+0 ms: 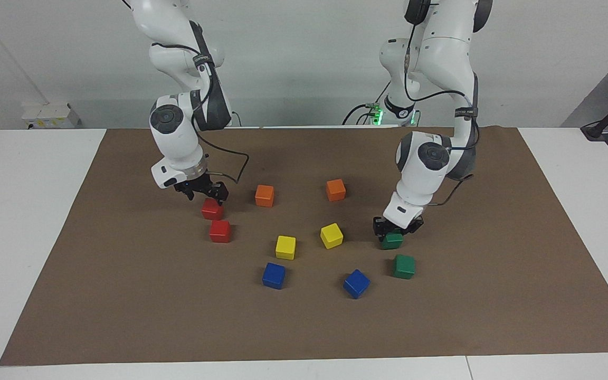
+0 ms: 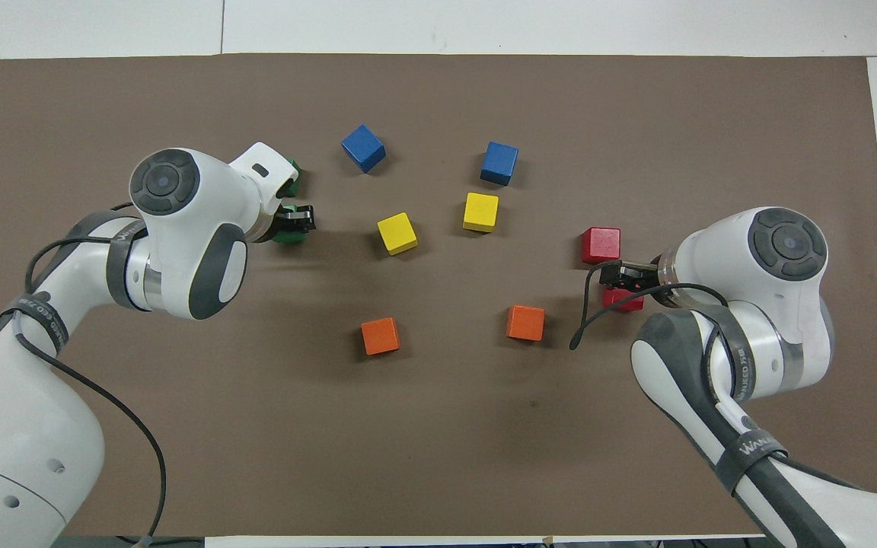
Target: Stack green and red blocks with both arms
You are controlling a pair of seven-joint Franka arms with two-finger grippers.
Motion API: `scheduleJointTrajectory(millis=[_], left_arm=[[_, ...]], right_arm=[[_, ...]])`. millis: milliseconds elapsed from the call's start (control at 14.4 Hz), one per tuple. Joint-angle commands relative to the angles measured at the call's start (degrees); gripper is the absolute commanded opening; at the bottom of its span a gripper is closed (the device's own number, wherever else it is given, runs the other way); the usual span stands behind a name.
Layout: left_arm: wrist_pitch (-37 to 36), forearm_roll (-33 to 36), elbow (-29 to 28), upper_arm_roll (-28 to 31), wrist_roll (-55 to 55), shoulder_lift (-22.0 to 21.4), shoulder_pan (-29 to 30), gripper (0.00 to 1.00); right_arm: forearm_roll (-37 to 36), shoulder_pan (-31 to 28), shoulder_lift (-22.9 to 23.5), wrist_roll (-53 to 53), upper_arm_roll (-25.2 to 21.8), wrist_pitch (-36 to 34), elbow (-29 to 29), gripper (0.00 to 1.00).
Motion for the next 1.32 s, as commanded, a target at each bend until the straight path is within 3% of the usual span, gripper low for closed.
scheduleJointTrajectory(millis=[0,348,696,765,904,974,1043,1252], left_arm=[[-10.07,0.87,3.68,-0.08,0.64,-5.05,5.38,0.0],[-11.77,0.96,2.47,0.0,13.09,-8.05,18.3,0.0],[-5.46,0.96,-2.63,0.09,24.28,-7.97,27.37,0.0],[-3.18,0.96,-3.34,0.18,25.51,-7.36,27.55,0.0],[-0.97,0.96,-3.26,0.09,28.58,-4.29,29.13,0.0],[0.87,0.96,-3.52,0.09,29.9,-3.14,29.49,0.0],[2.11,0.96,-3.6,0.09,30.18,-2.09,29.84,0.0],[2.47,1.22,-3.43,0.18,33.4,-1.29,29.23,0.0]], right_arm=[[0.58,0.07,0.23,1.05,0.08,3.4,-1.82,1.0],[0.58,0.15,1.72,1.14,0.08,4.64,-1.91,1.0],[0.58,1.12,2.87,1.76,0.08,9.03,-3.05,0.96],[0.58,1.04,2.96,1.41,0.08,9.03,-3.06,0.82],[0.58,0.95,2.96,1.23,-0.01,8.86,-3.06,0.27],[0.58,0.95,2.96,1.23,-0.01,8.77,-2.97,0.1],[0.58,0.86,2.96,1.23,-0.01,8.25,-2.71,0.05],[0.49,-0.45,2.69,-0.77,-0.1,2.47,1.4,0.05]])
